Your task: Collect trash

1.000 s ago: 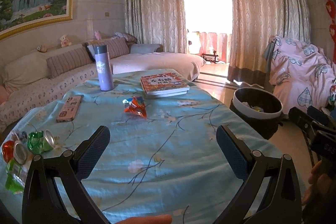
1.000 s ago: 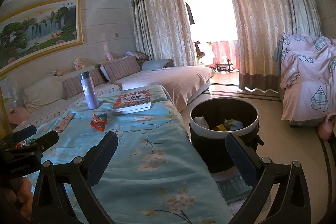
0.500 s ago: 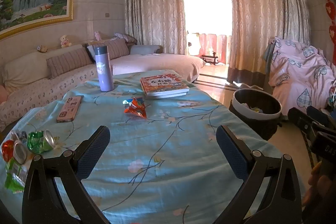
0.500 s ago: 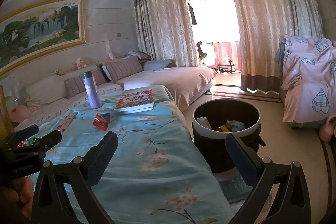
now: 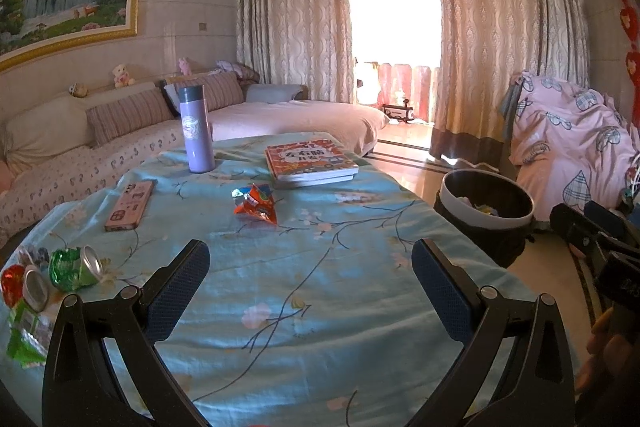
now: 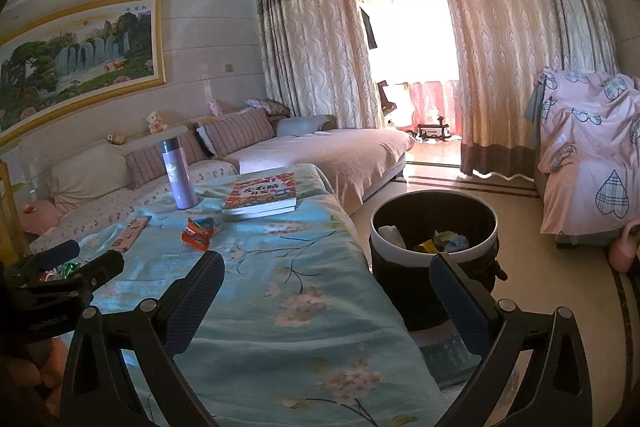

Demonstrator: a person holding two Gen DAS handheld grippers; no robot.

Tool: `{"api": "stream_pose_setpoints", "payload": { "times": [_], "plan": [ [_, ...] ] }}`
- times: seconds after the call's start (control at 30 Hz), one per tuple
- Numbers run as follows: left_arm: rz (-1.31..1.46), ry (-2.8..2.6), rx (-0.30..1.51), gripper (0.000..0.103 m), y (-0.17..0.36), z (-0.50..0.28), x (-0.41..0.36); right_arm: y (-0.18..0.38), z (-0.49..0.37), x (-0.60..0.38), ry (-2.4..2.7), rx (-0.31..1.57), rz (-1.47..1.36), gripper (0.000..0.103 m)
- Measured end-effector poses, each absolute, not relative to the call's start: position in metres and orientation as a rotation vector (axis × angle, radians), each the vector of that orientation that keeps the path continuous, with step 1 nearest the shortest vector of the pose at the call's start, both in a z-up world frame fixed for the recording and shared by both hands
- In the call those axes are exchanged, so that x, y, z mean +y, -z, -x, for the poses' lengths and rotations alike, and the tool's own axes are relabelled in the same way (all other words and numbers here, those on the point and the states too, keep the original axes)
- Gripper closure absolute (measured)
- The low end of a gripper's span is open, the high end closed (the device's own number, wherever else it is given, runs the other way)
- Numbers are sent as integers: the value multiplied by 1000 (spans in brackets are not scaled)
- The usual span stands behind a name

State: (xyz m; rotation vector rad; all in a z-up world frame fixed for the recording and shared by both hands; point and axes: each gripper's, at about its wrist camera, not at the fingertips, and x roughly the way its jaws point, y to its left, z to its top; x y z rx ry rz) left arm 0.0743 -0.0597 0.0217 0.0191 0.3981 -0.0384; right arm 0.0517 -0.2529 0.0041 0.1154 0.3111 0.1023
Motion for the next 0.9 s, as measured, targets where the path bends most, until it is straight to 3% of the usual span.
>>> {"api": "stream_pose_setpoints", "payload": {
  "times": [0.9],
  "plan": [
    [-25,44,399,0,-22,-78,-59,-7,-50,-251,-107,308,-111,0]
  ]
}}
